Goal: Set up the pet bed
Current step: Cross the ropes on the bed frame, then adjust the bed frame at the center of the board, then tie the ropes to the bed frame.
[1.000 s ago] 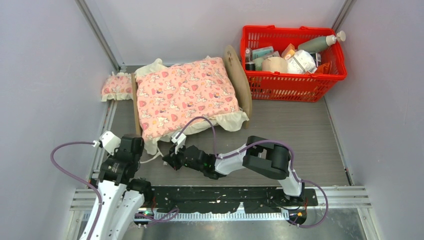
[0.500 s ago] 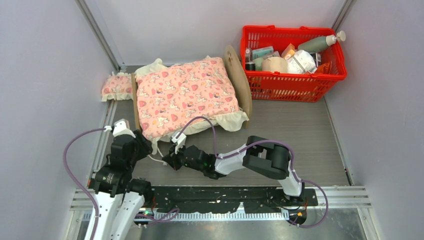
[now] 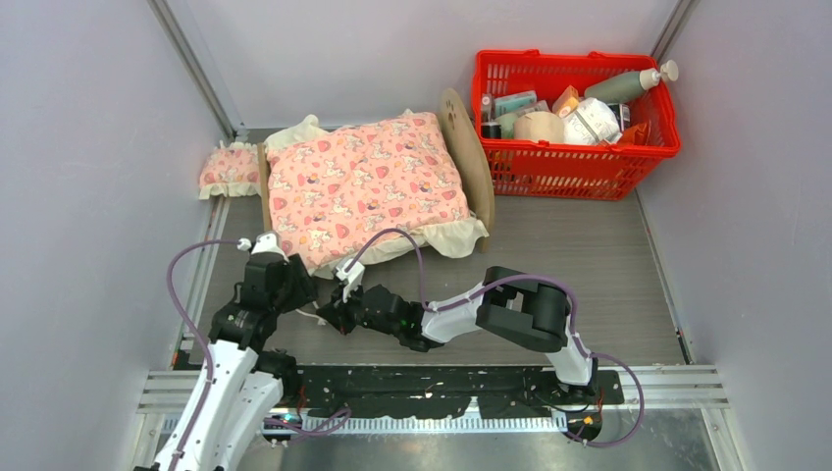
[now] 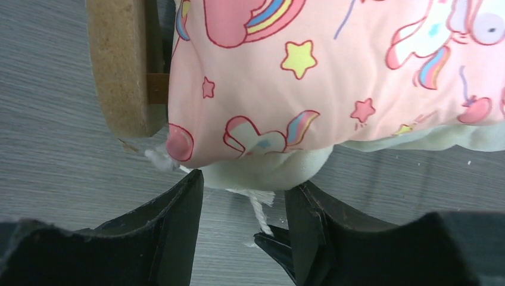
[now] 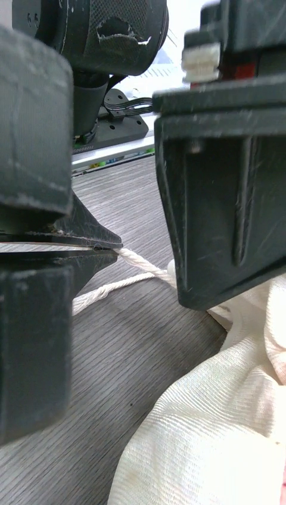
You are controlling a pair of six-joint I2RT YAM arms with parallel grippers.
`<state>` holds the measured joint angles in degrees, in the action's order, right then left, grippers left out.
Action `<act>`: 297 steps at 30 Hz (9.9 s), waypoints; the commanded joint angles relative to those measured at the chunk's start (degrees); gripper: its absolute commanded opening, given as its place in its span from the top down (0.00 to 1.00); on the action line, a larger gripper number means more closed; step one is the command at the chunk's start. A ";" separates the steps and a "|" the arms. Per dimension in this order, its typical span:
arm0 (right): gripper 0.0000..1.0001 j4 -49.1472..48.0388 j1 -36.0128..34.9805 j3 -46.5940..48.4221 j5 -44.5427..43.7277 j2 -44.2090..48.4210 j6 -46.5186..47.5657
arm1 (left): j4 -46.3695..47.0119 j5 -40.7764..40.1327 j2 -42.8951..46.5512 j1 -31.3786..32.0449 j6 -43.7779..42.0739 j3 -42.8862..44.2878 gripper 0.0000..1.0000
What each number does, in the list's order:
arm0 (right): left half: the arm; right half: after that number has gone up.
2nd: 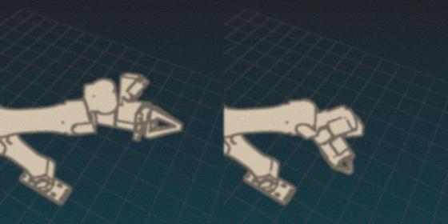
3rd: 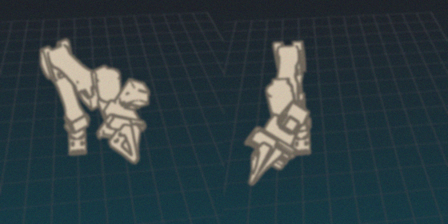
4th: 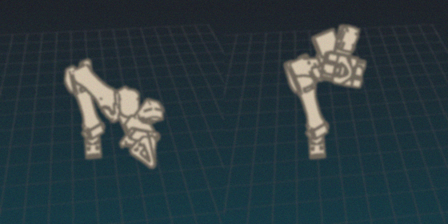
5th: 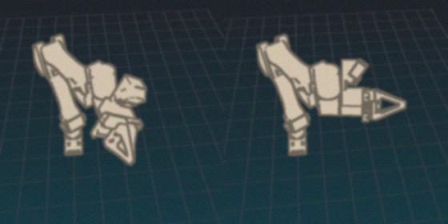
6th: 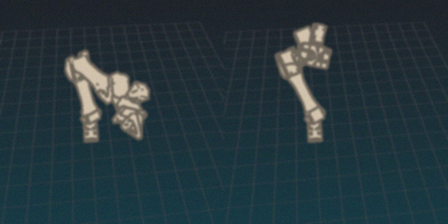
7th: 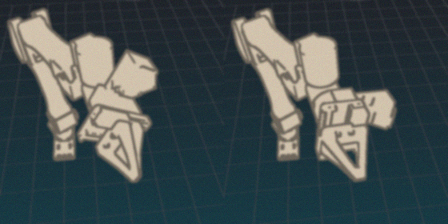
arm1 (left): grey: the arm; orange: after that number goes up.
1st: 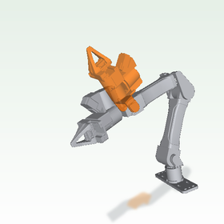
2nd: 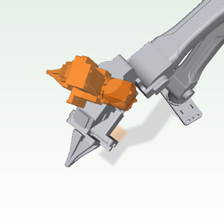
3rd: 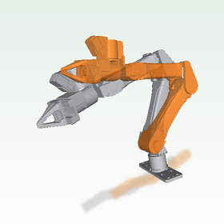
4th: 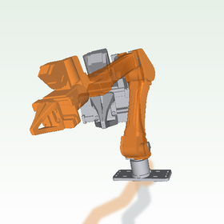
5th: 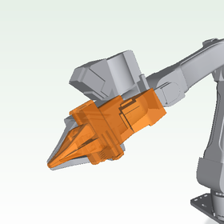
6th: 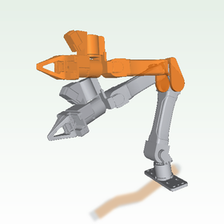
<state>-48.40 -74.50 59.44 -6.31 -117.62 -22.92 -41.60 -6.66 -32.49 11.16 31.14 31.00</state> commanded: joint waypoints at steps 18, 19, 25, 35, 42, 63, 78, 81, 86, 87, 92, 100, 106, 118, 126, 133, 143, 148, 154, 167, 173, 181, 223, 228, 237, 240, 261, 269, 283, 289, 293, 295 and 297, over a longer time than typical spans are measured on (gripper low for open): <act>0.95 -5.84 -0.50 -0.62 1.98 5.54 1.08 | -0.98 8.35 9.07 0.09 13.56 -4.98 0.49; 0.95 -6.10 -0.54 -1.05 1.99 5.68 1.15 | -1.63 8.44 7.94 0.09 13.47 -4.76 0.50; 0.95 -6.17 -0.65 -1.01 2.22 5.72 1.29 | -1.53 8.11 7.26 0.09 14.11 -5.37 0.70; 0.90 -5.57 -0.75 -1.63 2.53 6.47 0.17 | -7.57 -0.68 12.50 0.09 18.76 -4.49 1.00; 0.75 -6.54 -0.73 -2.16 4.90 6.42 -1.91 | -12.11 -6.70 13.13 0.05 23.52 -3.51 1.00; 0.61 34.84 17.77 7.67 -1.94 13.58 5.84 | 10.52 -18.76 1.51 0.09 29.69 -8.29 1.00; 0.64 29.99 23.58 17.70 7.55 7.51 10.16 | 13.96 -16.14 -14.18 -0.96 25.18 1.86 1.00; 0.63 24.20 20.24 10.52 7.07 10.94 9.72 | 9.83 -13.37 -10.91 -1.09 21.52 1.02 1.00; 0.58 15.21 12.91 5.14 3.14 10.25 6.83 | 8.11 -5.58 -7.48 -3.17 15.28 1.04 1.00; 0.58 13.21 12.24 4.82 3.14 8.60 6.39 | 7.33 -4.62 -7.78 -3.64 14.36 1.52 1.00; 0.57 6.91 8.43 7.68 5.28 1.04 7.16 | 1.54 1.06 -11.51 -6.49 10.21 5.34 1.00; 0.49 1.03 5.78 8.71 8.48 -6.12 9.99 | 2.63 9.99 -9.89 -13.19 4.22 5.88 1.00; 0.49 -1.75 4.39 10.57 7.31 -10.72 13.24 | 2.02 11.88 -11.16 -13.83 3.50 5.76 1.00; 0.93 5.59 3.75 12.70 -3.92 -13.04 12.78 | -1.44 6.40 -12.16 -14.56 3.69 7.06 1.00; 0.95 0.65 6.62 6.28 1.77 -1.98 11.22 | -0.97 6.41 -14.57 -15.21 1.46 8.38 1.00; 0.95 0.13 6.73 5.75 4.92 3.16 11.71 | -0.51 9.21 -17.44 -15.54 1.53 7.50 1.00; 0.95 -0.78 6.82 7.45 12.00 3.89 9.53 | -4.34 0.62 -18.37 -15.62 2.95 7.92 1.00; 0.95 0.60 7.05 11.19 12.65 2.99 8.44 | -3.66 0.00 -18.59 -15.80 4.46 6.33 1.00; 0.95 0.81 7.16 13.35 13.69 1.41 6.89 | -4.17 -2.19 -19.71 -16.08 4.66 5.90 0.99; 0.95 2.98 9.71 16.81 10.82 -3.21 4.16 | -2.54 -1.79 -17.31 -16.29 7.45 4.00 0.95; 0.95 5.28 11.11 20.24 12.38 -6.81 5.54 | -1.65 -3.78 -15.74 -16.43 8.17 3.40 0.79; 0.95 6.74 11.57 23.56 12.85 -9.71 6.39 | 2.75 1.48 -12.48 -16.52 2.40 4.81 0.70; 0.95 2.78 12.53 22.87 10.18 -10.96 3.62 | 27.79 17.14 -18.96 -15.89 -15.13 4.56 0.70; 0.95 2.68 12.66 22.72 9.60 -11.18 3.02 | 29.21 17.41 -19.96 -14.73 -14.38 3.64 0.67; 0.95 2.49 12.99 22.35 8.36 -11.79 1.48 | 30.03 15.88 -22.16 -14.18 -11.79 4.00 0.80; 0.95 2.57 13.10 22.07 7.66 -11.84 0.49 | 29.56 14.70 -21.90 -14.13 -10.36 4.47 1.00; 0.95 0.60 13.52 25.74 8.09 -14.70 -4.46 | 22.66 14.89 -13.17 -14.21 -4.87 3.92 1.00; 0.95 -2.29 12.99 26.82 10.15 -14.94 -4.49 | 22.26 17.23 -13.17 -14.20 -2.79 2.90 1.00; 0.95 -5.15 12.71 29.22 10.57 -17.14 -8.34 | 22.33 19.59 -12.08 -14.13 0.46 2.28 1.00; 0.95 -11.83 13.00 28.84 13.56 -18.98 -14.31 | 21.75 19.98 -11.04 -14.15 1.11 1.47 1.00; 0.95 -15.10 13.27 28.86 14.49 -20.15 -17.19 | 21.64 19.93 -9.78 -14.22 1.64 0.91 1.00; 0.95 -18.46 13.31 28.79 15.69 -20.78 -17.75 | 21.38 20.00 -9.64 -14.23 1.73 0.82 1.00; 0.95 -20.47 13.51 28.94 16.82 -21.28 -17.87 | 21.14 20.04 -9.63 -14.19 1.82 1.03 1.00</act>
<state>-58.89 -61.06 86.35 6.98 -138.58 -38.09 -19.57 10.35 -42.83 -3.14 31.77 32.21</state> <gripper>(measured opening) 0.059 0.008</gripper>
